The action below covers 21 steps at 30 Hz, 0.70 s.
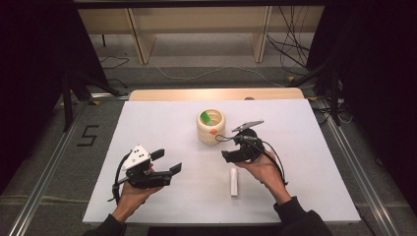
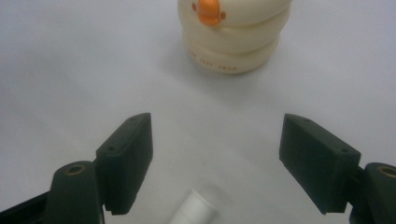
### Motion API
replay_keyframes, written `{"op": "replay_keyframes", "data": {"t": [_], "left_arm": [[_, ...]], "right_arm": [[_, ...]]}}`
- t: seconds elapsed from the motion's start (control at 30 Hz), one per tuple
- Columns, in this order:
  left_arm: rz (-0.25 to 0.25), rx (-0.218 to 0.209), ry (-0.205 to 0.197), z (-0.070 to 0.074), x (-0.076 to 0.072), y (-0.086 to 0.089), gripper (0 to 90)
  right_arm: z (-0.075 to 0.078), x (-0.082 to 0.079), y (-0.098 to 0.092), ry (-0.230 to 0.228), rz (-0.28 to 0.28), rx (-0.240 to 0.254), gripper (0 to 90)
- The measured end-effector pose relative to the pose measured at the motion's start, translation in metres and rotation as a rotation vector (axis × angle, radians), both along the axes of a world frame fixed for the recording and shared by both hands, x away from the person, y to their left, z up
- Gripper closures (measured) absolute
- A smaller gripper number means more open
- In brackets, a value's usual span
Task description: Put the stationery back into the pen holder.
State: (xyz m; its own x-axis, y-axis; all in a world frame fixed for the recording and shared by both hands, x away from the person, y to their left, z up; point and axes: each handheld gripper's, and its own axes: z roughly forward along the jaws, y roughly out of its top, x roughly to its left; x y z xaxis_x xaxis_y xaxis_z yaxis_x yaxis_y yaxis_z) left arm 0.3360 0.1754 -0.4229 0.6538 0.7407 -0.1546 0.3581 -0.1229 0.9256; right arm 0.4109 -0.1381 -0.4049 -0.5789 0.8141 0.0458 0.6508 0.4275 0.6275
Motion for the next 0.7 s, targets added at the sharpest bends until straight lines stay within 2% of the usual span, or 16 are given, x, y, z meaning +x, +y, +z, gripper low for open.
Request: {"op": "replay_keyframes", "data": {"t": [0.23, 0.7], "left_arm": [[-0.001, 0.003, -0.002, 0.000, 0.000, 0.000, 17.6], [-0.003, 0.003, 0.000, 0.001, 0.001, -0.001, 17.6]], "right_arm": [[-0.008, -0.005, -0.004, 0.035, -0.004, 0.000, 27.2], [-0.012, -0.015, -0.003, 0.056, 0.026, -0.006, 27.2]]}}
